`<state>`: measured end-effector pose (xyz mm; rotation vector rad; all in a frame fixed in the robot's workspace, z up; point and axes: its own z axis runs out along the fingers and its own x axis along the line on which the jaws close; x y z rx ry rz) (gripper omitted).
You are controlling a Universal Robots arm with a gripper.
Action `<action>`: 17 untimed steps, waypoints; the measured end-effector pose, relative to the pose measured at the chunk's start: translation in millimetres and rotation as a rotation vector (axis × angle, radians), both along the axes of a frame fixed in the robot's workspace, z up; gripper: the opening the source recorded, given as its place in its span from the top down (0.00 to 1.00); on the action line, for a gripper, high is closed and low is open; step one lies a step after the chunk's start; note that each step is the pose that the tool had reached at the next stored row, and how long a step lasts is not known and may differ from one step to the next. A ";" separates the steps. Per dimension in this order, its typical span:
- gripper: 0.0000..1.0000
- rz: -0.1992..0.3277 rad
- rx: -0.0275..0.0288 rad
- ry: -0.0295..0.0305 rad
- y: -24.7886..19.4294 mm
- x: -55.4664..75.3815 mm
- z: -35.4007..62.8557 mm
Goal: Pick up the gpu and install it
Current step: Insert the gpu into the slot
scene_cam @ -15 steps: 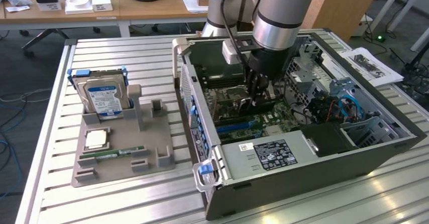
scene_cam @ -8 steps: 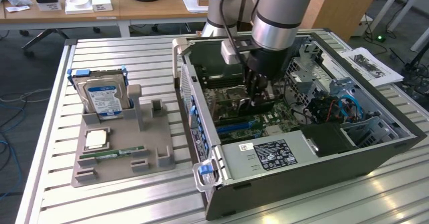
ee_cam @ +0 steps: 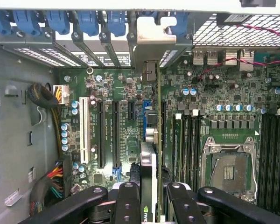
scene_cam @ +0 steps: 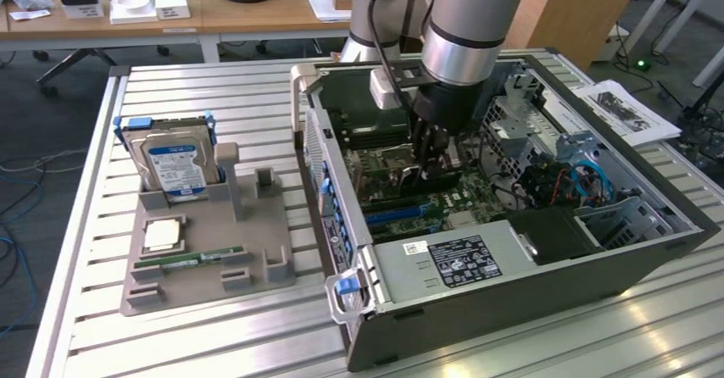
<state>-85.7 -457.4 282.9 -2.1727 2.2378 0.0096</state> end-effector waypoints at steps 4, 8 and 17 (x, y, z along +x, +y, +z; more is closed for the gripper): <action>0.73 0.000 -0.0001 0.0000 0.1 -1.0 -4.1; 0.73 0.000 -0.0001 0.0000 0.1 -2.0 -9.1; 0.73 0.000 -0.0003 0.0001 0.0 -3.2 -16.4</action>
